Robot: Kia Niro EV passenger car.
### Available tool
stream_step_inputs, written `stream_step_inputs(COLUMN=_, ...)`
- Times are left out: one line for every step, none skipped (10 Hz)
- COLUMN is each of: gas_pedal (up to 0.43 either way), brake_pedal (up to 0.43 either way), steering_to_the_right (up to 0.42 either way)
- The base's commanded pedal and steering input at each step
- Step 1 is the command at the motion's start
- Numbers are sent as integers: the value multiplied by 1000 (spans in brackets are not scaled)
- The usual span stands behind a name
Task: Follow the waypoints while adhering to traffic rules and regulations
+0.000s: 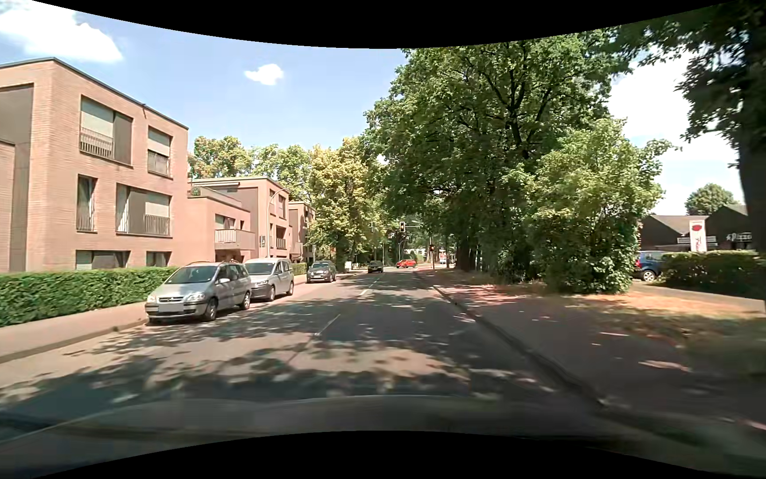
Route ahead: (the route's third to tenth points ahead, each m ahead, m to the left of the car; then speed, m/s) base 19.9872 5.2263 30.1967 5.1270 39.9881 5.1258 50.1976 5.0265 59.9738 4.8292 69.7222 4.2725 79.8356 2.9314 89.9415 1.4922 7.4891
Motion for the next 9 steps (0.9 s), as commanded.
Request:
stream_step_inputs(gas_pedal=0, brake_pedal=18, steering_to_the_right=-5)
stream_step_inputs(gas_pedal=0, brake_pedal=18, steering_to_the_right=-5)
stream_step_inputs(gas_pedal=0, brake_pedal=18, steering_to_the_right=-5)
stream_step_inputs(gas_pedal=0, brake_pedal=18, steering_to_the_right=-5)
stream_step_inputs(gas_pedal=0, brake_pedal=18, steering_to_the_right=-5)
stream_step_inputs(gas_pedal=0, brake_pedal=18, steering_to_the_right=-5)
stream_step_inputs(gas_pedal=0, brake_pedal=18, steering_to_the_right=-5)
stream_step_inputs(gas_pedal=0, brake_pedal=18, steering_to_the_right=-6)
stream_step_inputs(gas_pedal=0, brake_pedal=24, steering_to_the_right=-5)
